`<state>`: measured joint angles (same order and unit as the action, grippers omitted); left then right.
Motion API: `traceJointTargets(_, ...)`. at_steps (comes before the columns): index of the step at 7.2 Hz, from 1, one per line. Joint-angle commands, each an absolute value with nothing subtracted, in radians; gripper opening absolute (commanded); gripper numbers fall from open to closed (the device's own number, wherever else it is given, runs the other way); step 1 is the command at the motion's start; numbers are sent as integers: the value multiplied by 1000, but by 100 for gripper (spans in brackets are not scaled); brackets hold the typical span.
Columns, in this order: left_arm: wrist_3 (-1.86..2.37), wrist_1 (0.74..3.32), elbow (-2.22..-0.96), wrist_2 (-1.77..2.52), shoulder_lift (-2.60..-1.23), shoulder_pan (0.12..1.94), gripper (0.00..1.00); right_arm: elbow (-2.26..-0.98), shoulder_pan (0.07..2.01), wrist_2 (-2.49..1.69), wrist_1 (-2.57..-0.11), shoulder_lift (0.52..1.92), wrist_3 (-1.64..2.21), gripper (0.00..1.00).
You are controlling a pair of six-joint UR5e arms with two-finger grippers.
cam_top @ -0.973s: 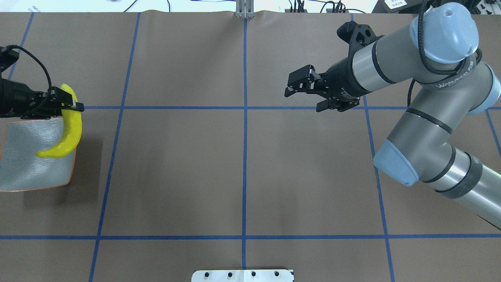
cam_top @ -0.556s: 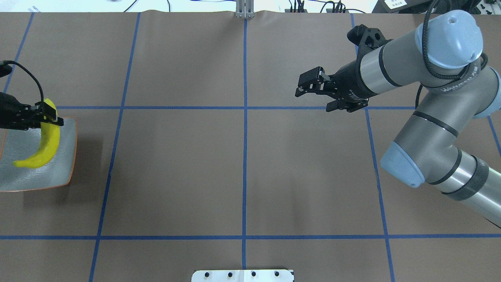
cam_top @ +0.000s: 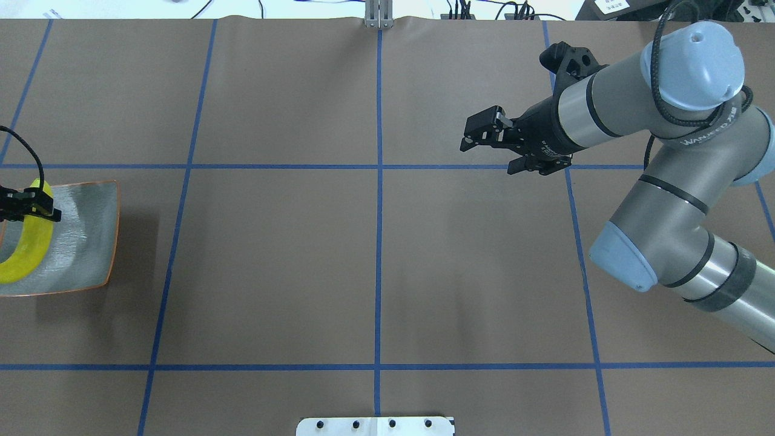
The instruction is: Transfer all bananas from basket to plate
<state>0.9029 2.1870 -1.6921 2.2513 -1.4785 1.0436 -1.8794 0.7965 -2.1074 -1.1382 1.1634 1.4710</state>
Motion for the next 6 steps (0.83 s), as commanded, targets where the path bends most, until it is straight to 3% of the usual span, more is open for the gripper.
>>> traceJointTargets(1, 890, 2184, -1655, 2241, -1483, 1043, 0, -1876, 790, -2085, -1138, 1163, 1471, 100)
traceJointTargets(6, 893, 2184, -1629, 2192, -1496, 1037, 0, -1876, 787, -2085, -1137, 1163, 1471, 100)
